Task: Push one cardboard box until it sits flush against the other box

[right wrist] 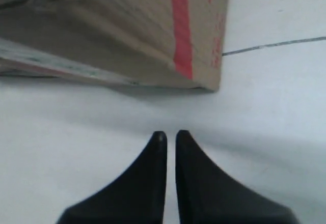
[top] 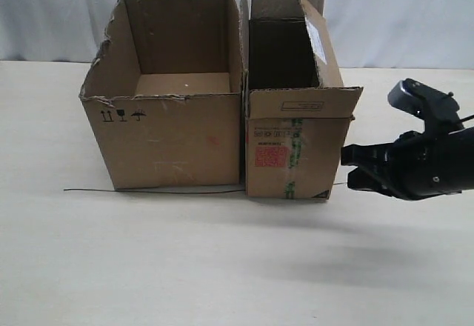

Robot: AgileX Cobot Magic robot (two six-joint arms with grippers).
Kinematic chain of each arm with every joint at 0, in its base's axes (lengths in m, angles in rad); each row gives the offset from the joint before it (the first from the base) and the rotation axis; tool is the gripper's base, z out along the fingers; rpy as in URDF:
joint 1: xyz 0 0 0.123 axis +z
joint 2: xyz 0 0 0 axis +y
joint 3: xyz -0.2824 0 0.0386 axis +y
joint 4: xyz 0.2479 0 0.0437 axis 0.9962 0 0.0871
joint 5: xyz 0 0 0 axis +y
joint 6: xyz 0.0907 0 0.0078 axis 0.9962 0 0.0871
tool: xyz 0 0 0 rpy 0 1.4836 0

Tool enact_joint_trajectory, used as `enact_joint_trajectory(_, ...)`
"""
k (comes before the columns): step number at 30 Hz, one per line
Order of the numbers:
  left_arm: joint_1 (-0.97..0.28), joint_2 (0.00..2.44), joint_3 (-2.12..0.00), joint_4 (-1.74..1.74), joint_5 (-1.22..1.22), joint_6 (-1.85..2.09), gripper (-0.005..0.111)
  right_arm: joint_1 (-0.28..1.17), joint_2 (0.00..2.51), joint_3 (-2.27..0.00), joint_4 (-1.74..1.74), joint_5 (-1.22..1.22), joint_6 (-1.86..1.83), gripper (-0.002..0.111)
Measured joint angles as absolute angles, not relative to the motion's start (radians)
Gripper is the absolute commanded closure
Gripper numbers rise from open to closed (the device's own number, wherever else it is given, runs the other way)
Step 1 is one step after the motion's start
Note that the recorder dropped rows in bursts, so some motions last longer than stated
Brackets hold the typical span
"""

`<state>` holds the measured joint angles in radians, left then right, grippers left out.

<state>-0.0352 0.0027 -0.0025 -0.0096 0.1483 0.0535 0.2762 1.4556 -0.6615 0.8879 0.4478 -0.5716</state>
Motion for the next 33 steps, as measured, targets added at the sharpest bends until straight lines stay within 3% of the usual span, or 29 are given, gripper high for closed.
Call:
enact_joint_trajectory(21, -0.035, 0.003, -0.003, -0.010, 0.148, 0.053, 0.107, 0.279, 1.590, -0.809, 0.898, 0.404, -0.565, 0.103)
enact_joint_trajectory(33, -0.035, 0.003, -0.003, -0.010, 0.148, 0.053, 0.107, 0.284, 1.566, -0.809, 0.901, 0.607, -0.530, 0.103)
